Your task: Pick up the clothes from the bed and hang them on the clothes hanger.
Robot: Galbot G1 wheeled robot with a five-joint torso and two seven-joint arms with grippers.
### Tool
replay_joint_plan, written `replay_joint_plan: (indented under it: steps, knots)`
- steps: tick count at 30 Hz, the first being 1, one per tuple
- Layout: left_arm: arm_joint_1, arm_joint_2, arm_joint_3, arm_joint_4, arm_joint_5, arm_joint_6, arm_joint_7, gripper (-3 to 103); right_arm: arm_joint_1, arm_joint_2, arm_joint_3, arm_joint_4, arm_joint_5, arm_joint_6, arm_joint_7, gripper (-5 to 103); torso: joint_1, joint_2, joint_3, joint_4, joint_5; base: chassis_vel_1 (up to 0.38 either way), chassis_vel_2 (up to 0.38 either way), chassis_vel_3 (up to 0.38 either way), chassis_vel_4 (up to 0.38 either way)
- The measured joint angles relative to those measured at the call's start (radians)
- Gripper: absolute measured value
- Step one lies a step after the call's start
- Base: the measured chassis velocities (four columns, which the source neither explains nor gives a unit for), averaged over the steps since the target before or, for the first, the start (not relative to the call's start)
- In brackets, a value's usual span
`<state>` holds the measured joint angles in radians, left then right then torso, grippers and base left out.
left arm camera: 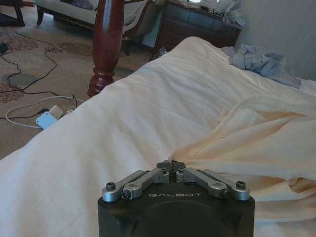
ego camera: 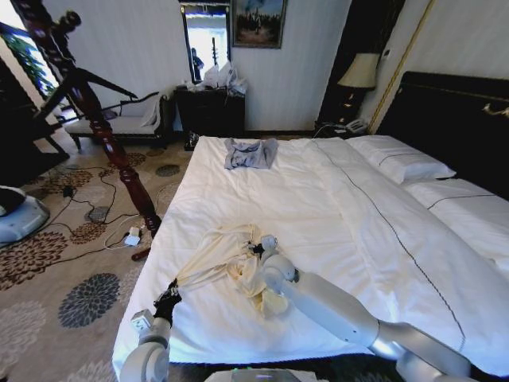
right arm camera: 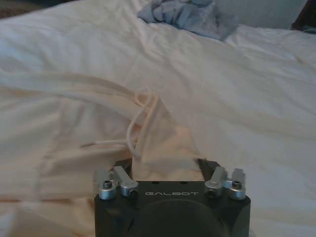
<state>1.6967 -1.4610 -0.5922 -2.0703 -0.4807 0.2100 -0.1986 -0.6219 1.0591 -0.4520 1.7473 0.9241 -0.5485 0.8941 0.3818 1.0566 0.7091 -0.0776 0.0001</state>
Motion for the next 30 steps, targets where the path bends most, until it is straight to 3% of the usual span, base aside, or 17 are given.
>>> replay_joint_plan:
  steps: [2,5,11,13,16,19,22,27,30]
  knots:
    - [0.0,-0.001,0.0,-0.002,0.0,0.0,-0.001,0,-0.002,-0.002,0.003,-0.003,-0.008,-0.004,0.0,73,0.0,0.0,0.0,0.0,0.0002,0.0,0.0,0.0,0.0]
    - [0.001,-0.007,0.001,-0.006,0.001,-0.001,-0.003,0,-0.007,-0.018,0.021,-0.004,-0.039,-0.01,-0.005,56,0.0,0.0,0.0,-0.0002,0.0,0.0,0.0,0.0,0.0]
    - [0.009,-0.011,0.0,-0.002,0.001,-0.007,-0.004,0,-0.01,-0.033,0.036,0.006,-0.061,0.004,-0.018,40,0.0,0.0,0.0,0.0,0.0,0.0,0.0,0.0,0.0]
    - [0.006,-0.011,0.0,0.003,0.001,-0.008,-0.006,0,-0.009,-0.051,0.039,0.0,-0.106,0.025,-0.047,28,0.0,0.0,0.0,-0.0001,-0.0001,0.0,0.0,0.0,0.0]
    - [0.002,-0.012,0.0,0.003,-0.002,-0.009,-0.01,0,-0.006,-0.065,0.039,-0.008,-0.133,0.044,-0.075,24,0.0,0.0,0.0,-0.0003,-0.0001,0.0,0.0,0.0,0.0]
    - [-0.008,-0.012,0.004,-0.004,-0.026,-0.009,-0.015,0,-0.002,-0.082,0.051,-0.016,-0.137,0.06,-0.103,8,0.0,0.0,0.0,-0.0001,-0.0001,0.0,0.0,0.0,0.0]
    - [-0.018,-0.009,0.004,-0.009,-0.048,-0.017,-0.012,0,0.002,-0.087,0.06,-0.015,-0.129,0.076,-0.114,1,0.0,0.0,0.0,0.0,0.0,0.0,0.0,0.0,0.0]
    - [-0.069,0.039,-0.006,-0.021,-0.122,-0.043,0.011,0,0.023,-0.121,0.092,-0.002,-0.121,0.143,-0.179,0,0.0,0.0,0.0,0.0,-0.0001,0.0,0.0,0.0,0.0]
    - [-0.15,0.146,-0.031,-0.035,-0.254,-0.052,0.024,0,0.055,-0.162,0.147,0.018,-0.104,0.23,-0.261,0,0.0,0.0,0.0,-0.0002,-0.0002,0.0,0.0,0.0,0.0]
